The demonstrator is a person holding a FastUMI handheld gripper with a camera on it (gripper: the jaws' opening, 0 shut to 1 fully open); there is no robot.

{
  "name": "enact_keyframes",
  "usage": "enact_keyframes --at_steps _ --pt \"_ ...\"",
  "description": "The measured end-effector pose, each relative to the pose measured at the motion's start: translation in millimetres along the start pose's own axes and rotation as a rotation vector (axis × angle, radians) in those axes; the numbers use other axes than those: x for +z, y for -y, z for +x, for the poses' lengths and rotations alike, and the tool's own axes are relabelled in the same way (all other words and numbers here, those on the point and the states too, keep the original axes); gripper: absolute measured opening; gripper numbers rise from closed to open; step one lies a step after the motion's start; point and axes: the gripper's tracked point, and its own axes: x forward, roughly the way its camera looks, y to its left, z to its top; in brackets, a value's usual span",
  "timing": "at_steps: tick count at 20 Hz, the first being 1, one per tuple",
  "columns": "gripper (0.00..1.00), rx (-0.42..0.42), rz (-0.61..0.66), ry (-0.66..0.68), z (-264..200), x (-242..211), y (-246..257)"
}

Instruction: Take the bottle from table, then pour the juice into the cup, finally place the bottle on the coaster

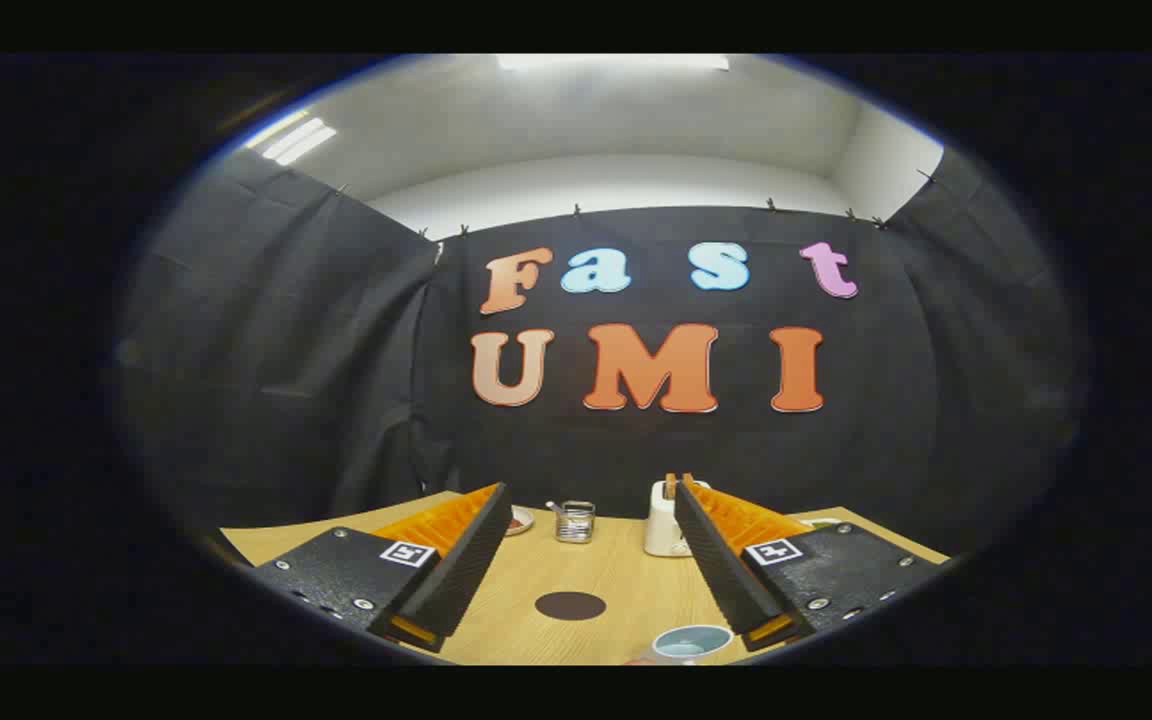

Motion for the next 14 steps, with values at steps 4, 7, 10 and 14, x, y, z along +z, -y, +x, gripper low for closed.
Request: enact_keyframes --at_steps 4,7,10,14 --pt "0.97 0.023 -0.024 -0.013 1 2 -24" --pt "0.97 0.024 -0.04 -0.005 -2 6 -35" --pt "0.97 0.049 -0.031 -0.005 -6 5 -45" --pt "0.97 0.051 -0.013 -0.005 -8 6 -46"
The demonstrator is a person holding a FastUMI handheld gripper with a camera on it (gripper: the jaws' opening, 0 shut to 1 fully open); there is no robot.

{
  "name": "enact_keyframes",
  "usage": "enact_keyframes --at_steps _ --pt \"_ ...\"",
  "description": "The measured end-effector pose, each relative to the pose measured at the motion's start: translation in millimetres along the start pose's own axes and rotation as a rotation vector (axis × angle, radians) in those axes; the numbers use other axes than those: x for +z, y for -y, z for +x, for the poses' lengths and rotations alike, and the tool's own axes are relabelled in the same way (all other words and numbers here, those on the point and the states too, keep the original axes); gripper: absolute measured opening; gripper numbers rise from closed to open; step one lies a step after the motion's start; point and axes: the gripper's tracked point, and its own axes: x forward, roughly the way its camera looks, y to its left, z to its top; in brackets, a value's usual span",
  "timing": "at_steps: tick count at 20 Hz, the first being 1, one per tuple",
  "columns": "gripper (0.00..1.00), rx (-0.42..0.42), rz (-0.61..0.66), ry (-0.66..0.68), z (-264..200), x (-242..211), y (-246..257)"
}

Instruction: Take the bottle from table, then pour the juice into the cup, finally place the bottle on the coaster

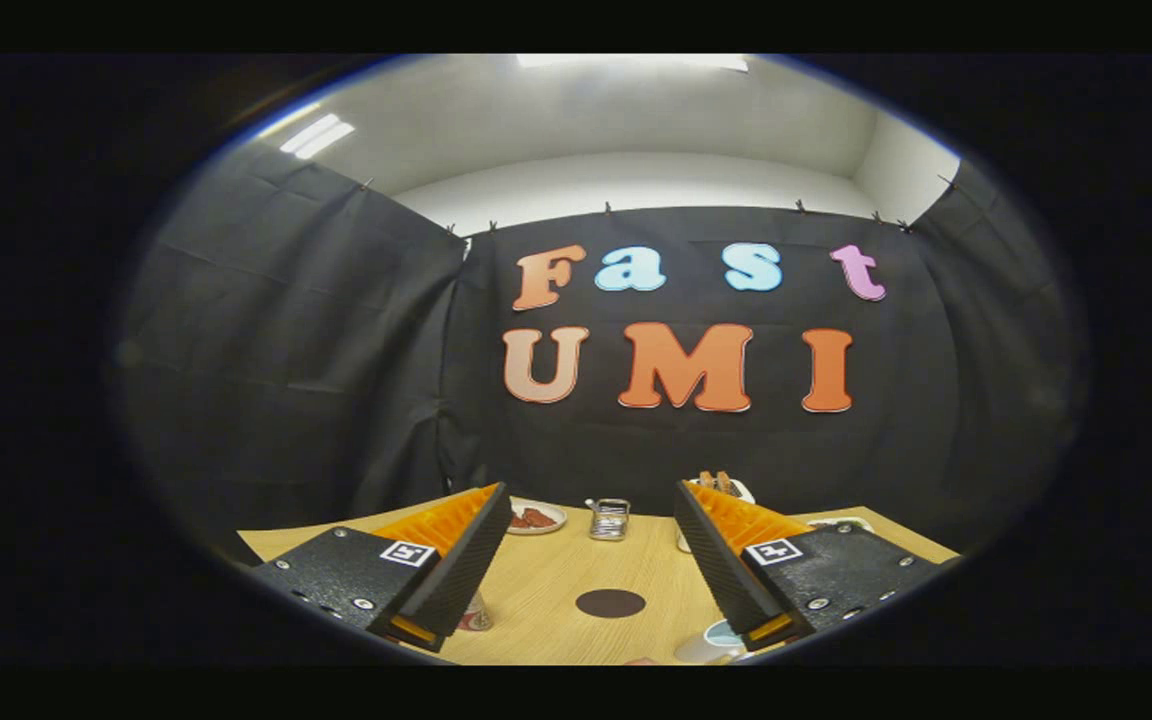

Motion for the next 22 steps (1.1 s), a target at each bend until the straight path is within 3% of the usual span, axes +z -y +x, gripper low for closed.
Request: enact_keyframes --at_steps 15,22 --pt "0.97 0.045 0.075 -0.056 -26 -4 -9" --pt "0.97 0.063 0.011 -0.046 -50 -2 -19"
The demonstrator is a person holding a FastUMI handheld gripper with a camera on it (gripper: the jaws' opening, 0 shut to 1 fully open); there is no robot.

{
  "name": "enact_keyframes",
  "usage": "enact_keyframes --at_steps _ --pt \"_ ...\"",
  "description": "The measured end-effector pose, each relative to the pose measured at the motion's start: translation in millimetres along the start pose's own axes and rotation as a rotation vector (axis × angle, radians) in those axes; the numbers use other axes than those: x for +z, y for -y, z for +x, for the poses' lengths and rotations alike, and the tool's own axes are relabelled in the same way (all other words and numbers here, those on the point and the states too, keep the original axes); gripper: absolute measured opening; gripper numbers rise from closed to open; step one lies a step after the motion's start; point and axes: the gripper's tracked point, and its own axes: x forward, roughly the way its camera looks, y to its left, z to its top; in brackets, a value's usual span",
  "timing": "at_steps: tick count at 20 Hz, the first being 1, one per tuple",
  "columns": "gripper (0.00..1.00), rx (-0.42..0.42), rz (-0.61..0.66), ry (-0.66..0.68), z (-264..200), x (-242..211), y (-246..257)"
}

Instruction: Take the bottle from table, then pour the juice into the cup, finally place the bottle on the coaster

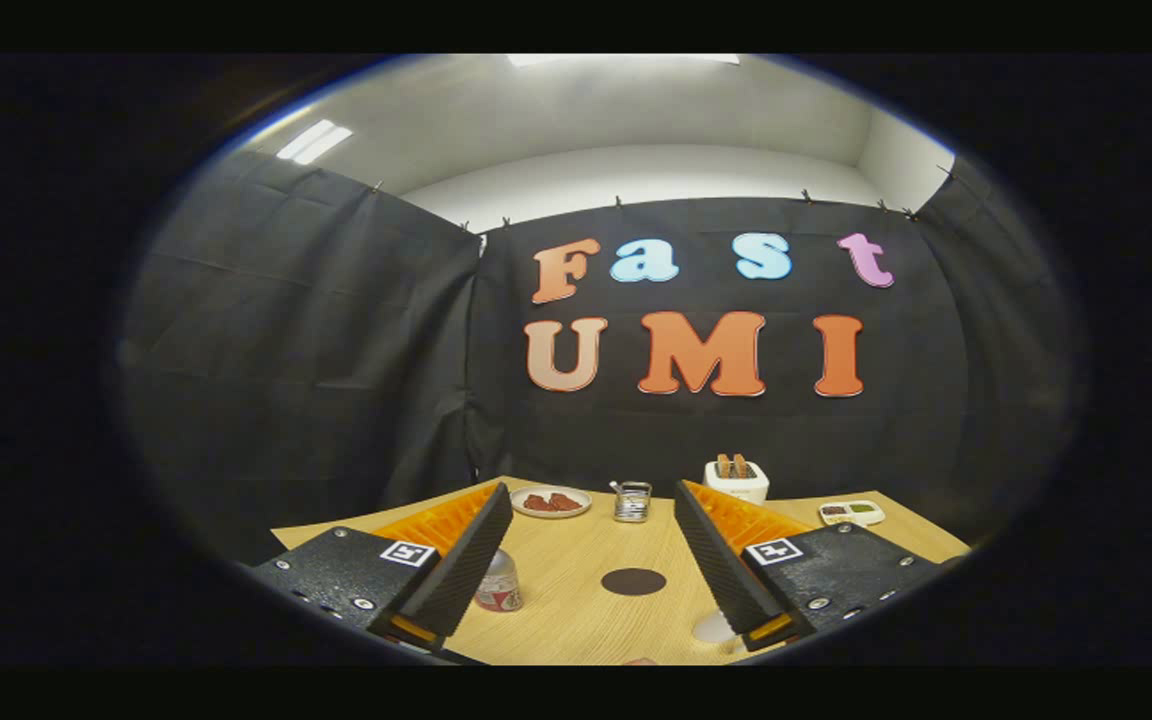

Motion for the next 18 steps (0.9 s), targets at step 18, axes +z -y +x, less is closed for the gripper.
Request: enact_keyframes --at_steps 18 --pt "0.97 0.071 0.047 -0.103 31 -114 -73"
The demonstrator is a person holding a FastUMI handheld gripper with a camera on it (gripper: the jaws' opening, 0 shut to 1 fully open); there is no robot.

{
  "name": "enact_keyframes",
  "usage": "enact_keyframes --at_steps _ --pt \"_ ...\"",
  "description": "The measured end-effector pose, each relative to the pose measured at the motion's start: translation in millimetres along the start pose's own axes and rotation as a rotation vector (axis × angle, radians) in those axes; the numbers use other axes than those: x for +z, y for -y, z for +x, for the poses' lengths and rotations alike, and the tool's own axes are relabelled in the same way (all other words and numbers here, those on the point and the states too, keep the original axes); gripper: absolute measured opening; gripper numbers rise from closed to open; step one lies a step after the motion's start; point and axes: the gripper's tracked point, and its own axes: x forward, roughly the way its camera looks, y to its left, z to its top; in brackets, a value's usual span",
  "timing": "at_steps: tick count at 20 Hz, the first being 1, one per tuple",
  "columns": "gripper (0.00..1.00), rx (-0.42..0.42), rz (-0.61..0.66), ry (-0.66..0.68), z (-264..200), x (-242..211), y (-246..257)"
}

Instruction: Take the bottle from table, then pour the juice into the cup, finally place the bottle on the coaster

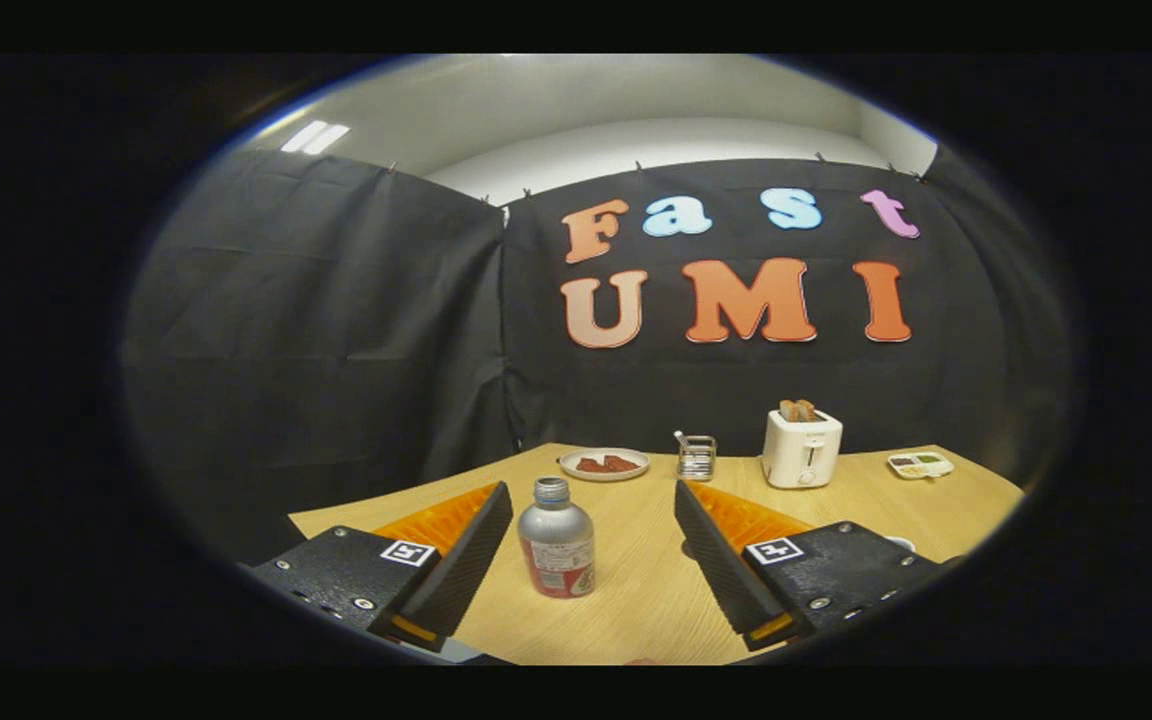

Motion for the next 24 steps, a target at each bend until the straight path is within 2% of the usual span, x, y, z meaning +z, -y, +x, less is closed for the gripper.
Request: enact_keyframes --at_steps 3,10,19,24 --pt "0.97 -0.011 -0.023 -0.034 16 -24 -10" --pt "0.97 -0.014 0.014 -0.095 42 -63 -29" --pt "0.97 -0.095 0.068 -0.201 62 -110 -32" --pt "0.97 -0.117 0.114 -0.243 70 -119 -33"
